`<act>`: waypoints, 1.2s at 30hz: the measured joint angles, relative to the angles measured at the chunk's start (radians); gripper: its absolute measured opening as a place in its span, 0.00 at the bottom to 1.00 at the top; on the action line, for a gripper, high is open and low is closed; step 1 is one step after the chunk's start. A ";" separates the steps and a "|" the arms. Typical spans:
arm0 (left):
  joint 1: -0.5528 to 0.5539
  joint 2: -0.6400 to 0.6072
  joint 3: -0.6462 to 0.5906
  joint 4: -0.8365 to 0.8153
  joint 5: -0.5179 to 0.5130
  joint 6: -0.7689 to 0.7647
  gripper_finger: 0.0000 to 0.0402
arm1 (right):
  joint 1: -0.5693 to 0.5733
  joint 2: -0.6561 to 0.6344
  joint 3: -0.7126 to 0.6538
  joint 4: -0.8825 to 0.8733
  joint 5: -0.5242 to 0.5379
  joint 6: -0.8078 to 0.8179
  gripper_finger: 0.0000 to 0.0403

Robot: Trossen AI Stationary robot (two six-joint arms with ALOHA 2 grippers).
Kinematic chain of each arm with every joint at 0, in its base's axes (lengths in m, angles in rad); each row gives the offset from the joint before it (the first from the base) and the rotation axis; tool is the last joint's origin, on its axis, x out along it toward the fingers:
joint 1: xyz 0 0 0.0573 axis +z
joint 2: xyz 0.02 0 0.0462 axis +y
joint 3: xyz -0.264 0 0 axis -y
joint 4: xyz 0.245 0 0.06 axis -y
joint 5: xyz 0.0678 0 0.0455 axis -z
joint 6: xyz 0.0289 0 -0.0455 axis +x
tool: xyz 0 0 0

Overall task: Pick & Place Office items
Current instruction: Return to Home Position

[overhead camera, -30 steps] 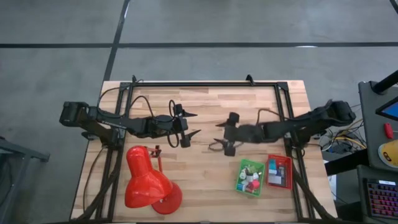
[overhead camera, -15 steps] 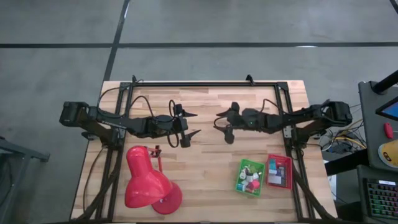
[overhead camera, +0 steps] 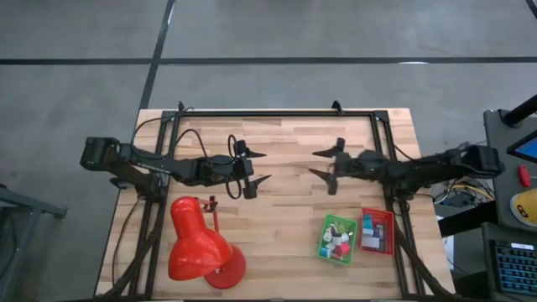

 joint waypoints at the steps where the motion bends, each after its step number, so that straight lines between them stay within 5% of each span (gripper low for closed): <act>1: 0.000 0.000 0.000 0.000 0.000 0.000 0.84 | 0.000 -0.039 -0.037 0.017 0.000 0.013 0.69; 10: 0.000 0.000 0.000 0.000 -0.001 0.000 0.84 | 0.000 -0.355 -0.219 0.062 -0.001 0.102 0.69; 25: 0.002 -0.020 -0.001 -0.080 -0.036 0.040 0.83 | 0.000 -0.536 -0.220 0.006 0.000 0.105 0.70; 30: 0.006 -0.163 -0.035 -0.077 -0.221 -0.016 0.84 | 0.000 -0.653 -0.220 -0.120 0.002 0.067 0.69; 36: 0.004 -0.472 -0.245 0.043 -0.007 -0.011 0.84 | 0.000 -0.822 -0.220 -0.261 0.022 0.051 0.69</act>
